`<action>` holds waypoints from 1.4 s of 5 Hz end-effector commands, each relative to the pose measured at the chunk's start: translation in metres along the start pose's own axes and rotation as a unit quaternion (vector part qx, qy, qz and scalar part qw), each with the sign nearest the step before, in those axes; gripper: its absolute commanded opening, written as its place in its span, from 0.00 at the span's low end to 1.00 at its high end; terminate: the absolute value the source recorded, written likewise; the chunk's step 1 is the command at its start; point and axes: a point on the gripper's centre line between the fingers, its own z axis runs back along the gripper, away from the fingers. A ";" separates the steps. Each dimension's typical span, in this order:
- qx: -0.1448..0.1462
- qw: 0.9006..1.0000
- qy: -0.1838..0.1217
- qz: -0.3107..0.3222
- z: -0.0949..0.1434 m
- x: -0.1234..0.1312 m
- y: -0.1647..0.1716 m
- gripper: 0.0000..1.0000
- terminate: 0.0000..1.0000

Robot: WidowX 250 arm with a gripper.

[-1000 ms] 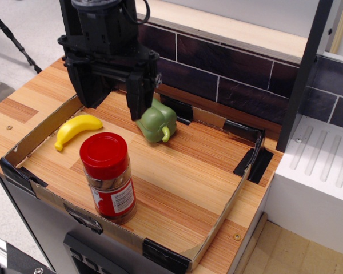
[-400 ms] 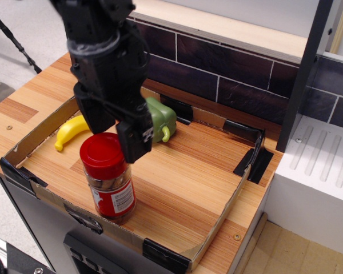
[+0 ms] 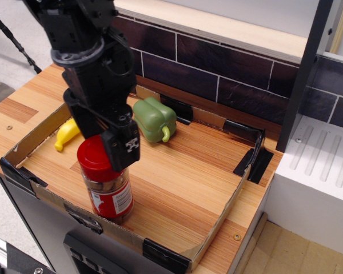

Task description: Topple basil bottle

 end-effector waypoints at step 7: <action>0.154 0.974 0.154 0.057 -0.007 0.035 0.008 0.00 0.00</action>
